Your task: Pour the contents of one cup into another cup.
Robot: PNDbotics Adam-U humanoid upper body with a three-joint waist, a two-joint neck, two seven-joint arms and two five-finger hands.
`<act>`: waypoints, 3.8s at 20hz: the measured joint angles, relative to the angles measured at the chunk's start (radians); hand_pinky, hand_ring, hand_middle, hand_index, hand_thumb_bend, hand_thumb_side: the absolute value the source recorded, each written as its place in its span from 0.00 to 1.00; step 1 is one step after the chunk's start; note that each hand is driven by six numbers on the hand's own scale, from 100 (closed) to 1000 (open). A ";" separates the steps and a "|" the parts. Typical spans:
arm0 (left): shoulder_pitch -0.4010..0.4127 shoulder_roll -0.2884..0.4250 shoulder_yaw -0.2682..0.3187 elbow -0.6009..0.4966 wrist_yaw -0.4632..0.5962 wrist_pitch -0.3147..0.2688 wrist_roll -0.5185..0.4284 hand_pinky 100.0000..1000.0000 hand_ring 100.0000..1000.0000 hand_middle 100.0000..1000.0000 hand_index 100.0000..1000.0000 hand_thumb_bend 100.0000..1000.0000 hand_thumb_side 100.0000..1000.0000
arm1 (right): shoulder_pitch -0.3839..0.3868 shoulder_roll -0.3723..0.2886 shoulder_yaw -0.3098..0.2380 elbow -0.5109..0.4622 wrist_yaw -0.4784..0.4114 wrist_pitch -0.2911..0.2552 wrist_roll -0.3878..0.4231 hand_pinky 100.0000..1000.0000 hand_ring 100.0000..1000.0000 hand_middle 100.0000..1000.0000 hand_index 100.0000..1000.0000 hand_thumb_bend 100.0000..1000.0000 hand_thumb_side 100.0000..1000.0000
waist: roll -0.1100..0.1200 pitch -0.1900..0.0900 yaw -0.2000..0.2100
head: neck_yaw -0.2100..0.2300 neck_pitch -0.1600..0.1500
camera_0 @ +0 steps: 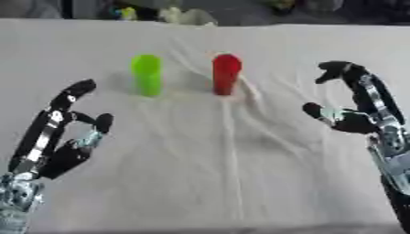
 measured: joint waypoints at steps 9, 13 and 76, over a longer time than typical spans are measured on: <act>-0.046 0.060 -0.017 0.040 0.016 0.035 0.064 0.60 1.00 0.92 0.93 0.28 0.70 | -0.001 0.000 0.000 0.000 -0.005 -0.001 0.006 0.89 0.59 0.49 0.75 0.65 0.38 | 0.000 0.001 -0.012 | 0.000 -0.010; -0.077 0.088 -0.032 0.066 0.016 0.053 0.093 0.60 1.00 0.92 0.93 0.29 0.70 | -0.001 0.000 0.001 0.000 -0.007 -0.002 0.006 0.89 0.59 0.49 0.75 0.64 0.38 | 0.000 0.002 -0.017 | -0.001 -0.018; -0.521 0.140 -0.125 0.648 -0.089 0.024 0.263 0.58 1.00 0.90 0.93 0.43 0.68 | -0.065 0.035 0.041 0.005 -0.034 -0.022 0.055 0.89 0.59 0.48 0.75 0.64 0.39 | -0.006 0.116 -0.181 | 0.063 -0.167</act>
